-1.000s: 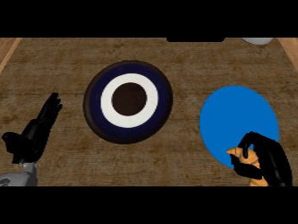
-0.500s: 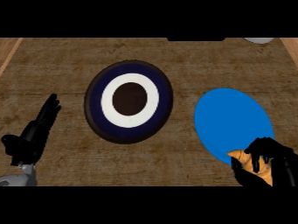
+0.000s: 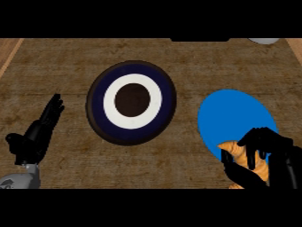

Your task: Pick the croissant from the plate and place it in the plate

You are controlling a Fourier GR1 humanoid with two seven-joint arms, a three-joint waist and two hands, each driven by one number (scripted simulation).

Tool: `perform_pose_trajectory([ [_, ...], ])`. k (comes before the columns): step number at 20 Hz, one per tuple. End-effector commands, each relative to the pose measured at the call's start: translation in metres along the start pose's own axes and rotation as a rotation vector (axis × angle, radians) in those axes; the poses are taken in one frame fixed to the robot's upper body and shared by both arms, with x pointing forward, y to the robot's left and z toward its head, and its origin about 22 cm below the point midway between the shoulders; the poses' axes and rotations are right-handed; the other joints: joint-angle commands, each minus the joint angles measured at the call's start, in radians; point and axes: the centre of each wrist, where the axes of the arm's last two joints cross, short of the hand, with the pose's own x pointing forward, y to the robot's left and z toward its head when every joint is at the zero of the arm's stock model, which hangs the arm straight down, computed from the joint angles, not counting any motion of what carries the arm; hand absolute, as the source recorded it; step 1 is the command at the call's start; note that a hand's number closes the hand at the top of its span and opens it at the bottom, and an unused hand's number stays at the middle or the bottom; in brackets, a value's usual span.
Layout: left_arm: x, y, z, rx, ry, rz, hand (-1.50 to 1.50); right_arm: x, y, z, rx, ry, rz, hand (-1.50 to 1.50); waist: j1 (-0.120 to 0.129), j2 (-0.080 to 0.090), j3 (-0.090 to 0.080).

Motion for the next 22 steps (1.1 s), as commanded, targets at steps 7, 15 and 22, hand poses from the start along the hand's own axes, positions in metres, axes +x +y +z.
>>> perform_pose_trajectory([
  [7, -0.010, 0.019, 0.014, -0.009, 0.011, 0.001, 0.00, 0.070, 0.054, -0.055, 0.096, -0.049, -0.036, 1.50, 0.014, 0.001, 0.000],
  [15, -0.003, -0.018, -0.003, -0.022, 0.006, 0.006, 0.00, 0.115, 0.106, -0.099, 0.158, -0.065, -0.087, 1.50, 0.017, 0.002, 0.000],
  [22, -0.004, 0.001, -0.002, -0.020, -0.028, -0.002, 0.00, 0.132, 0.161, -0.107, 0.168, -0.031, -0.098, 1.50, 0.024, 0.003, 0.000],
])
